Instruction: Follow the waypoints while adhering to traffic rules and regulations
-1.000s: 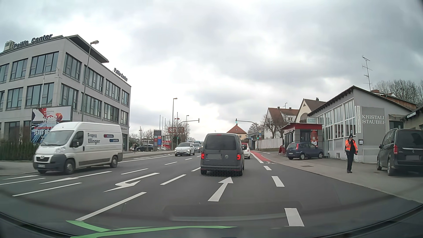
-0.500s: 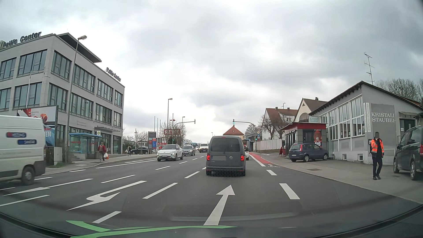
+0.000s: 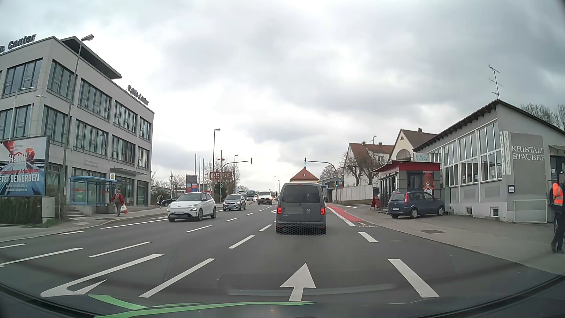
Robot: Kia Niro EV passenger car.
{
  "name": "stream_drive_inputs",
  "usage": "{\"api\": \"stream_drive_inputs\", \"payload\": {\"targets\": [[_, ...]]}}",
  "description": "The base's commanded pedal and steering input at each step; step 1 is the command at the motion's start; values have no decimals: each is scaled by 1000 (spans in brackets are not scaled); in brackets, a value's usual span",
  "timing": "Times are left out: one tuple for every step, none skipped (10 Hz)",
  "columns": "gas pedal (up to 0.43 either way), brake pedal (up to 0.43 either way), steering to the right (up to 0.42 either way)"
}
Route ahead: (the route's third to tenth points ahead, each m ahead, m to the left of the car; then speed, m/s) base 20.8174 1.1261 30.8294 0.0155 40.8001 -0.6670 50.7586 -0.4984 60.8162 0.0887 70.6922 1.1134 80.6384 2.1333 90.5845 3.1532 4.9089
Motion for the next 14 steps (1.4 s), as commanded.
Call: {"api": "stream_drive_inputs", "payload": {"targets": [[339, 0, 48], [339, 0, 48], [339, 0, 48], [339, 0, 48], [339, 0, 48], [339, 0, 47], [339, 0, 46], [339, 0, 43], [339, 0, 40], [339, 0, 34], [339, 0, 30], [339, 0, 29], [339, 0, 29], [331, 0, 29]]}}
